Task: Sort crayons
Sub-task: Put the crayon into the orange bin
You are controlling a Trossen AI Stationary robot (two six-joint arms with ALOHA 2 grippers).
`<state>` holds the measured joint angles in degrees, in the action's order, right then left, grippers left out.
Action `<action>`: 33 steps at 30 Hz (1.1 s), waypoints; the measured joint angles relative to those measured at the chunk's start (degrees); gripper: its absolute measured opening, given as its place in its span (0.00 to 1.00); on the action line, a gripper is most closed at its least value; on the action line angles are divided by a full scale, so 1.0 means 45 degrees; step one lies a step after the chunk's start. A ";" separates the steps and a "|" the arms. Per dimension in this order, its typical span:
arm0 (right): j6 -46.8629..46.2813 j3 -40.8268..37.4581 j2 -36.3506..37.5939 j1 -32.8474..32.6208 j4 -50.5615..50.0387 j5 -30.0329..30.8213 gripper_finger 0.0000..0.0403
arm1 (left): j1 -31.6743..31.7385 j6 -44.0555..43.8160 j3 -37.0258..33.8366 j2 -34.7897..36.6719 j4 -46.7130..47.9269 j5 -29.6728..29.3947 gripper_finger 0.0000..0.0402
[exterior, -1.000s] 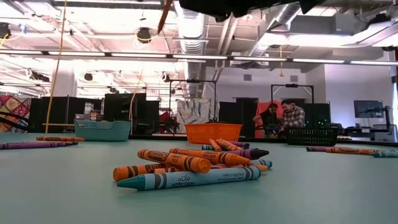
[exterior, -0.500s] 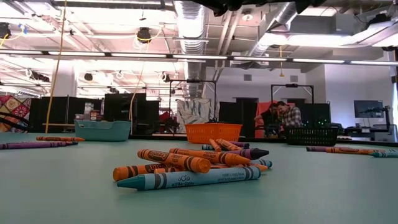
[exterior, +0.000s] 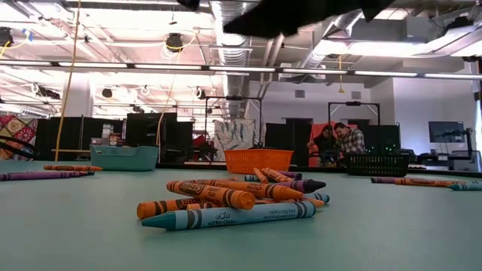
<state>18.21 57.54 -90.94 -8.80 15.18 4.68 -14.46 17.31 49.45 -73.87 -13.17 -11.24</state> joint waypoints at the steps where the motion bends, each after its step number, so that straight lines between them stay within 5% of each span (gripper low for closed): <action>1: -0.0035 0.0000 -0.0006 0.0003 -0.0565 0.0001 0.28 | 0.0003 -0.0273 0.0005 0.0013 0.0316 -0.0004 0.00; 8: -0.0195 -0.0005 -0.1302 0.0329 -0.2207 -0.0048 0.28 | -0.0013 -0.2259 0.0000 -0.0092 0.3515 -0.0426 0.02; 17: 0.0172 0.0739 -0.3914 0.1191 -0.2039 -0.1457 0.28 | -0.0454 -0.4980 -0.0010 -0.0087 0.6231 -0.1522 0.22; 25: 0.0977 0.1804 -0.5125 0.1331 -0.3120 -0.3217 0.28 | -0.0933 -0.5705 -0.0010 -0.0087 0.6849 -0.1595 0.33; 33: 0.0970 0.2249 -0.5843 0.1311 -0.3604 -0.3093 0.28 | -0.1161 -0.5774 -0.0010 -0.0087 0.6869 -0.1911 0.33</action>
<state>22.57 67.66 -117.23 -2.90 -1.04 -9.23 -19.68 -8.67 49.41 -74.26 17.74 -19.84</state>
